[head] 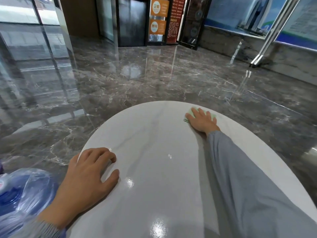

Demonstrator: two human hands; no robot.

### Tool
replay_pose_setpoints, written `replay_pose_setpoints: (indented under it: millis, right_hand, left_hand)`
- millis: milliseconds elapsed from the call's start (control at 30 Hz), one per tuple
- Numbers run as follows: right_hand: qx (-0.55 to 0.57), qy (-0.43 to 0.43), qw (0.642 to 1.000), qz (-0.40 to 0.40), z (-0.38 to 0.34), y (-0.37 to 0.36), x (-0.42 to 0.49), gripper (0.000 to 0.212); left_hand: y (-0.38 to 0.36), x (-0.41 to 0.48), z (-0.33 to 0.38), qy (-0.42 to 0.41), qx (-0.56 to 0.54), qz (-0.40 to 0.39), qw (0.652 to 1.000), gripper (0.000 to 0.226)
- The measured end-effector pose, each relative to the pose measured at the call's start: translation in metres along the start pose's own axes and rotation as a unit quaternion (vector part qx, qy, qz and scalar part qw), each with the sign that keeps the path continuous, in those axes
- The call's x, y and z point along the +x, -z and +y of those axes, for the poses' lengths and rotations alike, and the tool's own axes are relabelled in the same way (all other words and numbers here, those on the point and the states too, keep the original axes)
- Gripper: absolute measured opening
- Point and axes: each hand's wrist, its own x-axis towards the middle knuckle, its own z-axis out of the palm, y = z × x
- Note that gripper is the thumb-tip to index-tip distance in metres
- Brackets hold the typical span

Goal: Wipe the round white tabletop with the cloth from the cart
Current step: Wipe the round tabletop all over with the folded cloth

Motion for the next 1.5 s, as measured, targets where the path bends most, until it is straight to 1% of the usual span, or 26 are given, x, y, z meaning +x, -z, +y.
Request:
replay_pose_setpoints:
  millis: [100,167,233,333,433,533,700,733,800,867,1000,1100,1200,1267,1367,1433,1500]
  right_hand:
    - [0.000,-0.065,0.998,0.010,0.060,0.016,0.008,0.072]
    - [-0.008,-0.089,0.996,0.018,0.085,0.021,0.015,0.072]
    - [-0.014,-0.100,0.995,0.013,0.088,0.024,0.022,0.071]
    - [-0.016,-0.093,0.996,0.008,0.065,0.019,0.033,0.071]
    - [-0.026,-0.035,0.999,-0.004,0.020,0.010,0.043,0.071]
    - [-0.039,0.053,0.998,-0.025,-0.052,-0.006,0.050,0.070]
    - [-0.077,0.217,0.971,-0.064,-0.177,-0.041,0.029,0.067]
    - [-0.078,0.238,0.966,-0.067,-0.189,-0.045,0.023,0.065]
    - [-0.068,0.249,0.964,-0.056,-0.194,-0.045,0.021,0.064]
    - [-0.051,0.225,0.972,-0.044,-0.173,-0.035,0.031,0.066]
    - [-0.034,0.100,0.994,-0.005,-0.093,-0.012,0.059,0.066]
    - [-0.037,0.014,0.999,0.022,-0.018,0.006,0.069,0.065]
    - [-0.032,-0.052,0.998,0.010,0.037,0.018,0.073,0.073]
    - [-0.034,-0.062,0.997,0.007,0.047,0.017,0.075,0.073]
    - [-0.041,-0.046,0.998,0.018,0.025,0.009,0.071,0.069]
    - [-0.045,-0.005,0.999,0.001,-0.010,0.001,0.064,0.067]
    - [-0.054,0.065,0.996,-0.012,-0.062,-0.012,0.056,0.066]
  left_hand:
    - [0.000,0.000,0.002,0.003,0.005,0.007,1.000,0.031]
    - [-0.001,-0.001,0.002,0.004,0.010,0.000,1.000,0.034]
    - [0.000,0.000,0.003,0.005,0.021,-0.014,1.000,0.039]
    - [0.001,-0.001,0.006,0.005,0.026,-0.019,0.999,0.039]
    - [0.003,0.001,0.008,0.007,0.031,-0.023,0.999,0.038]
    - [0.003,0.000,0.009,0.006,0.031,-0.020,0.999,0.038]
    - [0.003,0.000,0.009,0.007,0.028,-0.014,0.999,0.037]
    - [0.003,0.000,0.008,0.008,0.026,-0.015,1.000,0.037]
    - [0.002,0.000,0.007,0.007,0.020,-0.010,1.000,0.035]
    - [0.001,0.001,0.006,0.005,0.015,-0.002,1.000,0.033]
    - [0.000,0.000,0.005,0.007,0.020,-0.003,1.000,0.035]
    - [0.001,0.001,0.006,0.007,0.026,-0.019,0.999,0.036]
    - [0.004,0.002,0.007,0.010,0.025,-0.024,0.999,0.037]
    - [0.004,0.001,0.009,0.010,0.027,-0.022,0.999,0.037]
    - [0.005,0.001,0.012,0.009,0.028,-0.015,0.999,0.035]
    - [0.004,0.000,0.013,0.008,0.032,-0.018,0.999,0.034]
    - [0.005,0.002,0.013,0.010,0.038,-0.025,0.999,0.035]
